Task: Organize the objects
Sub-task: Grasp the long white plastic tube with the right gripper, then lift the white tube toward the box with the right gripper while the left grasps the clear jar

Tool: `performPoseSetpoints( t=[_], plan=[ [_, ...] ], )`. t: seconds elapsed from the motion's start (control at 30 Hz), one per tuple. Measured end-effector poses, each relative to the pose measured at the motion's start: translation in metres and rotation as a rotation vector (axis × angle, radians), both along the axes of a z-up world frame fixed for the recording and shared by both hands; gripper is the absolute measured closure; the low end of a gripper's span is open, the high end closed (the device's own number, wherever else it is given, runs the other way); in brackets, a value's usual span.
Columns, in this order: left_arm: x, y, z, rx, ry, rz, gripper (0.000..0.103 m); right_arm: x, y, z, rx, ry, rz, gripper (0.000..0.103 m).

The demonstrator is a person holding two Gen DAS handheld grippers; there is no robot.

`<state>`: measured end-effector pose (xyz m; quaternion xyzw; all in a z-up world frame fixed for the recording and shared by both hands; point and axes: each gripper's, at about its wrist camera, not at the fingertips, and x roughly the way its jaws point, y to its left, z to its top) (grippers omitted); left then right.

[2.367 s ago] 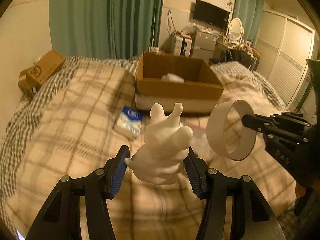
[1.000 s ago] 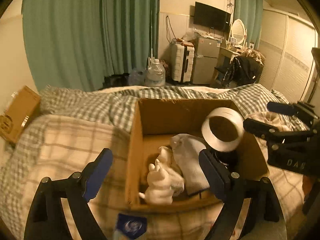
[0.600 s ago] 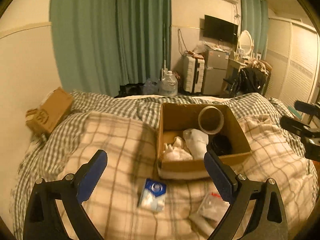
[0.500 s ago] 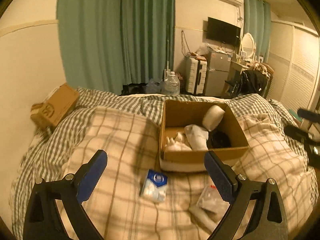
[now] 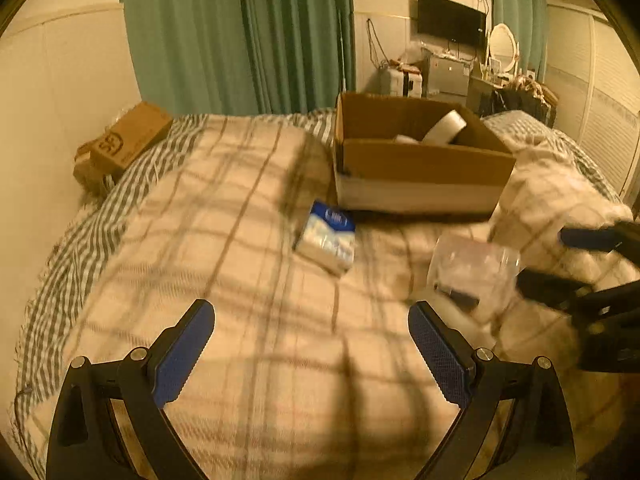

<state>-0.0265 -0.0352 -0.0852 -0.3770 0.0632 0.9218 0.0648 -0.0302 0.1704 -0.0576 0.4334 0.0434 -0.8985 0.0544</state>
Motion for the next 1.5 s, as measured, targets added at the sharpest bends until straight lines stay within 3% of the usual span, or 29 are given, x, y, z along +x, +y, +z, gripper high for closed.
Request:
performPoseSetpoints(
  t=[0.1,0.23,0.3,0.5,0.6,0.73,0.9,1.13,1.3,1.5],
  plan=[
    [0.001,-0.004,-0.002,0.012,-0.005,0.007,0.003,-0.007,-0.012,-0.027,-0.001,-0.107,0.041,0.043],
    [-0.004,-0.011,-0.009,0.047,-0.035,0.012,0.003,-0.016,-0.024,-0.054,0.018,-0.199,0.074,0.048],
    [-0.006,-0.014,-0.012,0.057,-0.049,0.019,0.003,-0.022,-0.027,-0.066,0.025,-0.241,0.077,0.057],
    [-0.005,-0.013,-0.012,0.055,-0.054,0.02,0.003,-0.038,-0.029,-0.09,0.014,-0.332,0.069,0.063],
    [-0.006,-0.014,-0.012,0.052,-0.059,0.021,0.003,-0.041,-0.03,-0.096,0.028,-0.347,0.065,0.086],
    [-0.008,-0.013,-0.01,0.049,-0.069,0.027,0.003,-0.026,-0.031,-0.072,0.027,-0.257,0.083,0.09],
    [-0.01,-0.003,-0.004,0.022,-0.066,0.024,0.003,-0.005,-0.016,-0.016,-0.002,-0.091,0.073,0.091],
    [-0.02,0.035,0.006,0.054,-0.072,-0.055,0.003,0.007,0.023,0.055,-0.041,0.096,0.004,0.091],
    [-0.03,0.072,-0.005,0.051,-0.108,-0.133,0.003,0.001,0.047,0.064,-0.005,0.147,-0.07,0.091],
    [-0.04,0.107,-0.03,0.08,-0.206,-0.253,0.003,-0.008,0.071,0.038,0.01,0.109,-0.129,0.091]
  ],
)
